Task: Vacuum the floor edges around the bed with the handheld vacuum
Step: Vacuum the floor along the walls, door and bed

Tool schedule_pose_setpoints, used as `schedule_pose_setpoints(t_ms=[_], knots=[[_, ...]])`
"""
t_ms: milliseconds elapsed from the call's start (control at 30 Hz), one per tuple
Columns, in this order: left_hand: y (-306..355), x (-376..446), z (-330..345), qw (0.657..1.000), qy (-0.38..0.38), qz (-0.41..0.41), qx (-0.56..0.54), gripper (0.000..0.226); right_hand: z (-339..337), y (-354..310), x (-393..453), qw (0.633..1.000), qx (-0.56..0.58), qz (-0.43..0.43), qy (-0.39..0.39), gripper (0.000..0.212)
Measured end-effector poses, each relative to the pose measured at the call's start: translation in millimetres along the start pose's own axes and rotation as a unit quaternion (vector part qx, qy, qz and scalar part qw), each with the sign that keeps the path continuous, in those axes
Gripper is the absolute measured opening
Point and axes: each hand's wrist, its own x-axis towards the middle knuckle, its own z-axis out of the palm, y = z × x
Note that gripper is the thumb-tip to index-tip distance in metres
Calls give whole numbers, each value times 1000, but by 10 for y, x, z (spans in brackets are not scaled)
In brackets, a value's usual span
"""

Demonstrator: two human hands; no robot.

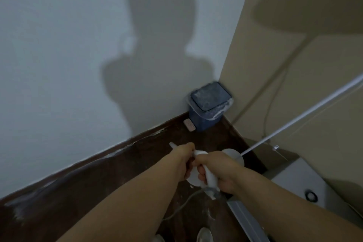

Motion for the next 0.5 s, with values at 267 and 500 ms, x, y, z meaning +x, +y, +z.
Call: schedule_pose_setpoints(t_ms=[267, 500], knots=[[52, -6, 281, 997, -74, -6, -25, 42, -372, -125, 119, 994, 106, 23, -11, 14], [-34, 60, 197, 987, -128, 75, -67, 50, -423, -151, 205, 995, 85, 31, -31, 25]])
